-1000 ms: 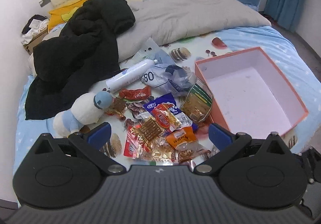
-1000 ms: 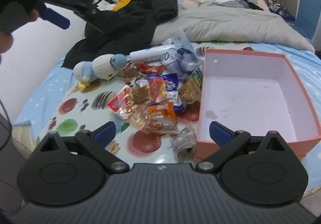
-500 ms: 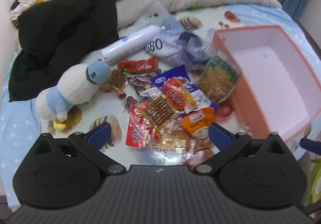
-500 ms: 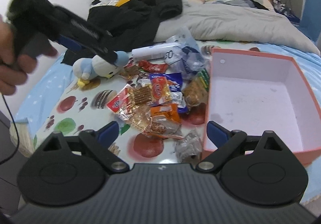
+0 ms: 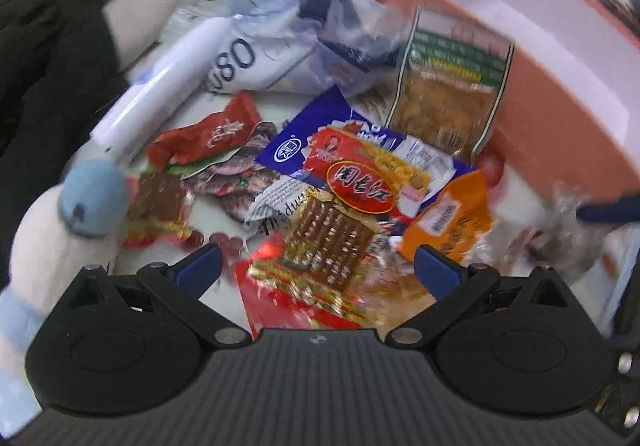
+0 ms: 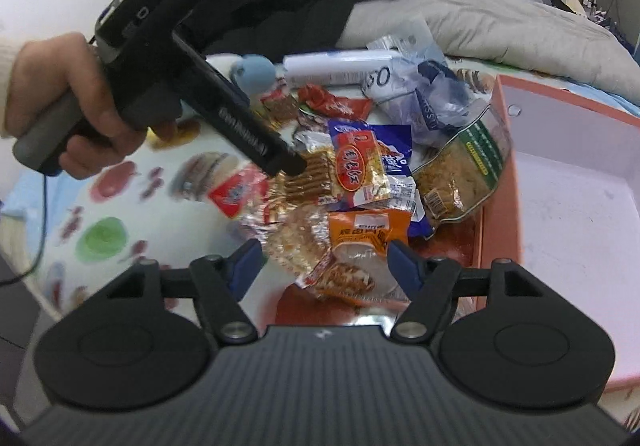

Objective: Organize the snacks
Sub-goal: 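Reach the right gripper to the orange snack bag while the left gripper reaches a spicy strip packet, then close the right gripper on the orange bag while the left gripper grasps the strip packet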

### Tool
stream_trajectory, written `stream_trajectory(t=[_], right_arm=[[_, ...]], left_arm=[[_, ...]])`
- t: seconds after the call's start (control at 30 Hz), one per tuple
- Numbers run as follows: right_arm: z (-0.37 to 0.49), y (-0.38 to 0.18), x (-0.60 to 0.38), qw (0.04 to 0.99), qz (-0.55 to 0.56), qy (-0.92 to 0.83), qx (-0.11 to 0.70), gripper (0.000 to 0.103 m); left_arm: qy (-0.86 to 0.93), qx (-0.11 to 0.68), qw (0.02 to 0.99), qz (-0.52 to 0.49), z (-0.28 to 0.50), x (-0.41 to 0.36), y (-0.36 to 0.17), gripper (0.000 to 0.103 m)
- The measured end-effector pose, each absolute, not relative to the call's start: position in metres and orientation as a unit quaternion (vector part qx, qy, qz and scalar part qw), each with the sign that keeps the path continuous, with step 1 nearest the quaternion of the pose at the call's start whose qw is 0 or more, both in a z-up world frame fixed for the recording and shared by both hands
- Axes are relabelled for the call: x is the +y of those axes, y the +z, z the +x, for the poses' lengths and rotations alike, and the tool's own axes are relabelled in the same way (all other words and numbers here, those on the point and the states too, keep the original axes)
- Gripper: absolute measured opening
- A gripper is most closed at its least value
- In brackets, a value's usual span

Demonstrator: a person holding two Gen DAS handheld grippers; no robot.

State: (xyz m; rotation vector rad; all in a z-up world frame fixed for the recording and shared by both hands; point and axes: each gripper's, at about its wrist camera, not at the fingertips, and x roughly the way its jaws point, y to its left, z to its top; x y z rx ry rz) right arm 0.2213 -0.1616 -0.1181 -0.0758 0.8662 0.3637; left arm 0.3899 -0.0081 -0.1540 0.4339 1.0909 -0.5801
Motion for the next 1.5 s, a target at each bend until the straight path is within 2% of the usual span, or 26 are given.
stream_trajectory(t=[0.17,0.37,0.57,0.67,0.77,0.93,0.97,1.13,1.2,1.27,1.37,1.5], right_arm=[[0.25,-0.152,-0.147,0.887,-0.081,0.14,0.431,0.071],[0.264,-0.185,-0.144,0.872,-0.091,0.141,0.461,0.07],[0.265,-0.206,-0.14,0.87,-0.124,0.128,0.461,0.072],[0.264,-0.209,-0.138,0.871,-0.131,0.127,0.456,0.066],[0.264,-0.208,-0.137,0.872,-0.129,0.132,0.453,0.06],[0.262,-0.201,-0.139,0.874,-0.112,0.136,0.452,0.054],[0.26,-0.199,-0.139,0.876,-0.11,0.136,0.45,0.054],[0.249,-0.186,-0.14,0.883,-0.091,0.138,0.439,0.053],[0.243,-0.181,-0.139,0.887,-0.09,0.139,0.431,0.052],[0.238,-0.175,-0.139,0.89,-0.085,0.141,0.426,0.052],[0.231,-0.166,-0.14,0.895,-0.081,0.139,0.417,0.052],[0.218,-0.153,-0.145,0.901,-0.07,0.137,0.406,0.052]], left_arm=[[-0.313,0.504,0.775,0.216,0.403,-0.006,-0.184,0.097],[-0.341,0.478,0.755,0.293,0.397,-0.016,-0.209,0.092],[-0.35,0.489,0.747,0.283,0.4,-0.023,-0.218,0.089],[-0.346,0.502,0.744,0.274,0.404,-0.025,-0.22,0.087],[-0.342,0.521,0.736,0.265,0.403,-0.03,-0.216,0.07],[-0.319,0.526,0.744,0.26,0.397,-0.035,-0.208,0.059],[-0.312,0.528,0.749,0.249,0.397,-0.033,-0.204,0.053],[-0.284,0.534,0.765,0.223,0.392,-0.02,-0.184,0.05],[-0.275,0.542,0.768,0.202,0.387,-0.015,-0.176,0.028],[-0.263,0.548,0.774,0.181,0.38,-0.01,-0.169,0.027],[-0.25,0.543,0.786,0.158,0.368,-0.002,-0.157,0.019],[-0.231,0.538,0.802,0.12,0.345,0.009,-0.143,0.018]])
